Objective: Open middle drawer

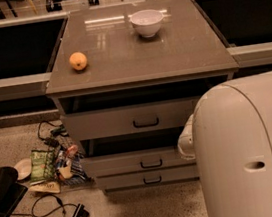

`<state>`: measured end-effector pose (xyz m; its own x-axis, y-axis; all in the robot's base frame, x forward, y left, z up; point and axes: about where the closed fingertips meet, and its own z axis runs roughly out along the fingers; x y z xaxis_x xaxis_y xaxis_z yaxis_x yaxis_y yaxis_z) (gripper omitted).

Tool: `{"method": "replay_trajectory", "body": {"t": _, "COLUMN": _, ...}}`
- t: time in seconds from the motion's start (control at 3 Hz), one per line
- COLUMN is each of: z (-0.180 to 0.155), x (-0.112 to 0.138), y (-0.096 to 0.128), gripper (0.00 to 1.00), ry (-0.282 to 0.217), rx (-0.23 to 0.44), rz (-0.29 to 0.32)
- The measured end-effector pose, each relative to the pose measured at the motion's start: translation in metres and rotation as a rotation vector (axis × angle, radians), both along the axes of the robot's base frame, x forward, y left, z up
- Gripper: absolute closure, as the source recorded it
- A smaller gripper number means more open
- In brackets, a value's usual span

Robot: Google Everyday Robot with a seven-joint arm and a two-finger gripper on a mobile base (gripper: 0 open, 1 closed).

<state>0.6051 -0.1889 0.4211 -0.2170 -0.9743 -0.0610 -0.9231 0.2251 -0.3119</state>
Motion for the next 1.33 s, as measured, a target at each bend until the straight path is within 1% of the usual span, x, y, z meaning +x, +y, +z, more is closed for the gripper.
{"method": "replay_trajectory", "body": {"t": 0.67, "z": -0.0005, "x": -0.0007, "y": 0.0001, "gripper": 0.04, "ry": 0.002, "rx": 0.000, "rz": 0.000}}
{"method": "replay_trajectory", "body": {"t": 1.0, "z": -0.0010, "x": -0.0009, "y": 0.0002, "gripper": 0.00, "ry": 0.003, "rx": 0.000, "rz": 0.001}}
{"method": "replay_trajectory", "body": {"t": 1.33, "z": -0.0010, "x": -0.0010, "y": 0.0002, "gripper": 0.00, "ry": 0.003, "rx": 0.000, "rz": 0.001}}
